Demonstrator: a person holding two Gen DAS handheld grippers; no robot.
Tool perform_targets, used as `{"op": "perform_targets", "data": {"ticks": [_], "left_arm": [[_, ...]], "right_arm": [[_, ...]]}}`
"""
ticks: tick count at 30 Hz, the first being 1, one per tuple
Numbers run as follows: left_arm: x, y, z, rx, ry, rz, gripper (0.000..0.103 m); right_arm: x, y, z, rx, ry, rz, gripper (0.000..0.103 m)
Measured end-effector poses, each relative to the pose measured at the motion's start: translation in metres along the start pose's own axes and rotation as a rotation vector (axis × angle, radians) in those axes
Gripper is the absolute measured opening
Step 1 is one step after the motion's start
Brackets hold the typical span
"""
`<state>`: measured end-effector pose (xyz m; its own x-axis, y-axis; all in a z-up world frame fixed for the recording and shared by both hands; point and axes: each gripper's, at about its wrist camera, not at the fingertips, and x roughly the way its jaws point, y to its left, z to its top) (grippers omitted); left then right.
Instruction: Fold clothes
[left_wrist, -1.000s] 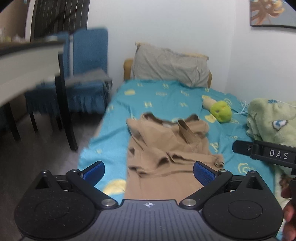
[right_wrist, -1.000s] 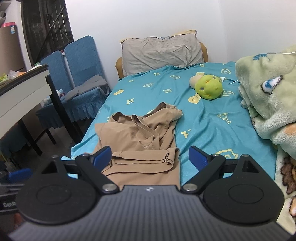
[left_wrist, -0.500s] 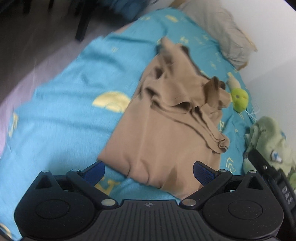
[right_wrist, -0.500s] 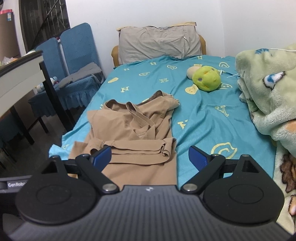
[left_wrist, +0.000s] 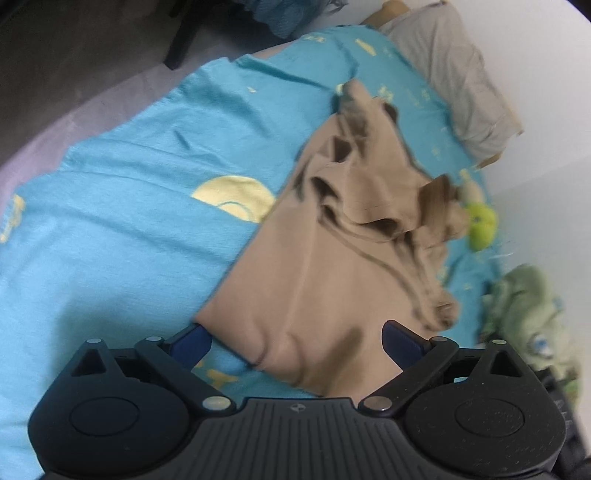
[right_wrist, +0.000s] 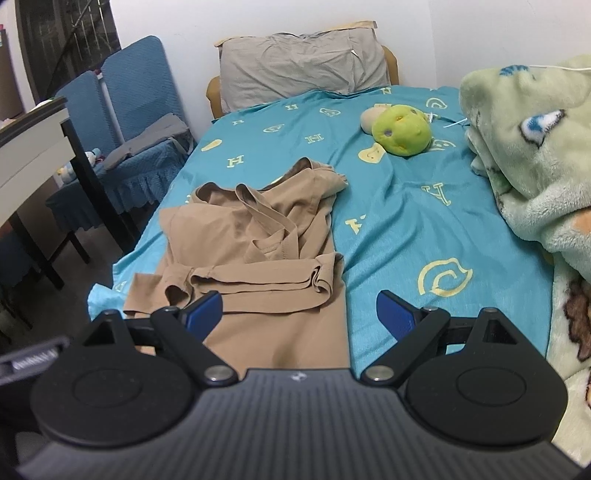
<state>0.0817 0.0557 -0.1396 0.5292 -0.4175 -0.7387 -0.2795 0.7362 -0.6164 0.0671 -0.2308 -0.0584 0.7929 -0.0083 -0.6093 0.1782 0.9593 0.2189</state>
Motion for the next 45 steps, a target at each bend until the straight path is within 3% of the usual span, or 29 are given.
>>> {"op": "perform_targets", "data": {"ticks": [5,11,13,18,21,22,27,30,33,36,41,44,45], "left_arm": [[-0.007,-0.002,0.004,-0.052,-0.039,-0.102,0.099],[0.008,0.005,0.0,-0.087,0.024,-0.082,0.092],[0.015,0.007,-0.001,-0.099,0.041,-0.082,0.083],[0.024,0.005,-0.001,-0.076,0.041,-0.05,0.074],[0.022,0.005,-0.002,-0.07,0.013,-0.031,0.056],[0.02,0.005,-0.002,-0.068,-0.001,-0.038,0.048],[0.007,0.002,-0.005,-0.061,-0.082,-0.119,0.037],[0.006,-0.004,-0.005,-0.064,-0.093,-0.174,0.037],[0.014,-0.001,-0.005,-0.076,-0.055,-0.134,0.04],[0.023,0.006,-0.003,-0.112,-0.01,-0.107,0.051],[0.033,0.013,0.0,-0.146,0.035,-0.078,0.053],[0.034,0.01,0.0,-0.123,0.018,-0.072,0.043],[0.034,0.009,0.0,-0.114,0.01,-0.07,0.034]], "right_arm": [[0.001,-0.003,0.001,0.02,0.009,0.002,0.092],[0.002,-0.005,0.002,0.031,0.011,0.003,0.092],[0.002,-0.006,0.003,0.037,0.009,0.004,0.092],[0.002,-0.009,0.004,0.05,0.011,0.003,0.092],[0.002,-0.008,0.003,0.047,0.012,0.001,0.092],[0.002,-0.008,0.003,0.047,0.012,0.001,0.092],[0.002,-0.007,0.003,0.045,0.011,-0.004,0.092],[0.002,-0.008,0.003,0.045,0.012,-0.009,0.092],[0.002,-0.009,0.002,0.05,0.017,-0.01,0.092],[0.002,-0.011,0.002,0.068,0.029,-0.005,0.092],[-0.01,-0.019,-0.002,0.143,0.054,0.052,0.092],[-0.018,-0.027,-0.005,0.262,0.096,0.143,0.092],[-0.017,-0.03,-0.009,0.318,0.128,0.187,0.092]]}}
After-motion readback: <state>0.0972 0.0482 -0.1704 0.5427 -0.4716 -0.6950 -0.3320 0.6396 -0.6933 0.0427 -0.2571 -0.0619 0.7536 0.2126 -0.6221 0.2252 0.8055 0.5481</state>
